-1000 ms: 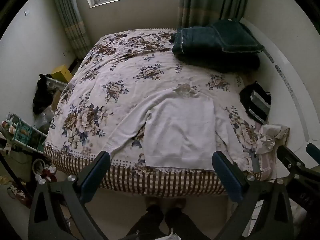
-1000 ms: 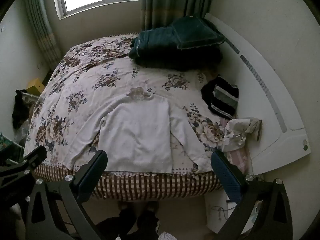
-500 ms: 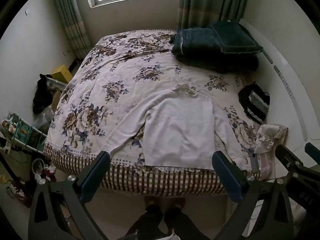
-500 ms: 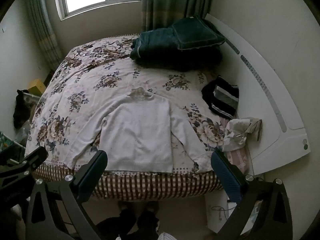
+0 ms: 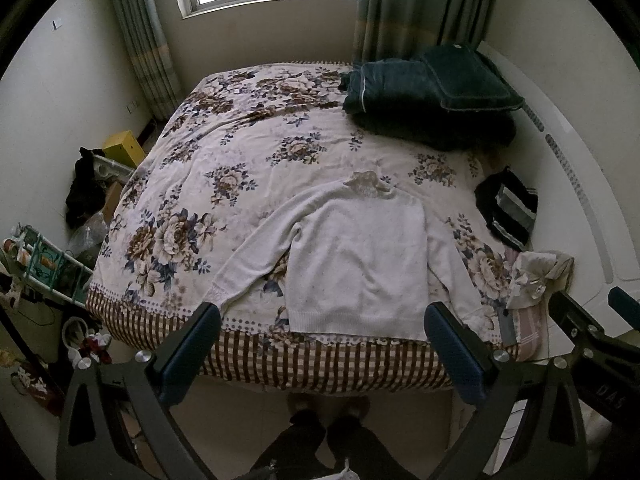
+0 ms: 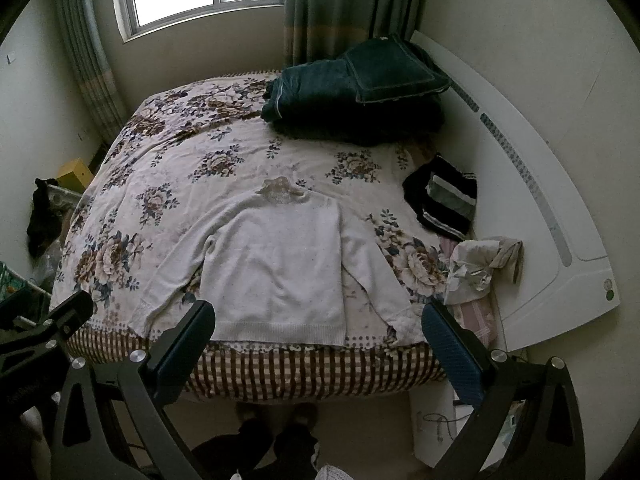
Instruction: Fold small clothes
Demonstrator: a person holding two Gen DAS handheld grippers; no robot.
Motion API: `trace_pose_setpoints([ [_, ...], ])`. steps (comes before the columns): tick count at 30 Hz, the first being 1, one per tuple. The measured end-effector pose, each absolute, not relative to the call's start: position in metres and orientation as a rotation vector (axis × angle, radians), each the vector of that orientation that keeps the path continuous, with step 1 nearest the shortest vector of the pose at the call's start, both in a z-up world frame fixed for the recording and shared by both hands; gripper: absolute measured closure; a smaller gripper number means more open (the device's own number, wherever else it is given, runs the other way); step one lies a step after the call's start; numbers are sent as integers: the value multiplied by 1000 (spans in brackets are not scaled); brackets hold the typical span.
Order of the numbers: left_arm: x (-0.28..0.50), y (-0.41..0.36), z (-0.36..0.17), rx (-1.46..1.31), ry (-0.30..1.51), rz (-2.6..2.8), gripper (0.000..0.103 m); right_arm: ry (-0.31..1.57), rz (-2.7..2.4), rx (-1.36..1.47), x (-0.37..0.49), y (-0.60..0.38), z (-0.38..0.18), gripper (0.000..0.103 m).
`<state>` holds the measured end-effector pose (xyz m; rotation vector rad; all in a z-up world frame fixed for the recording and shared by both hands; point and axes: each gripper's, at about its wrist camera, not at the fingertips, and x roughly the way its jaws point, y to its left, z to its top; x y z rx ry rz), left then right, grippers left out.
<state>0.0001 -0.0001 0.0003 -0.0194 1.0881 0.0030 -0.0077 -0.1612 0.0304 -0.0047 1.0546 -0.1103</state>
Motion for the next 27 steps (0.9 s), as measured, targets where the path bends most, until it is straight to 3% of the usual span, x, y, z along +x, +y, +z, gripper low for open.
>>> trace_pose_setpoints([
  [27,0,0,1,-23,1075,-2,0,1045,-108,-5,-10,-157,43,0],
])
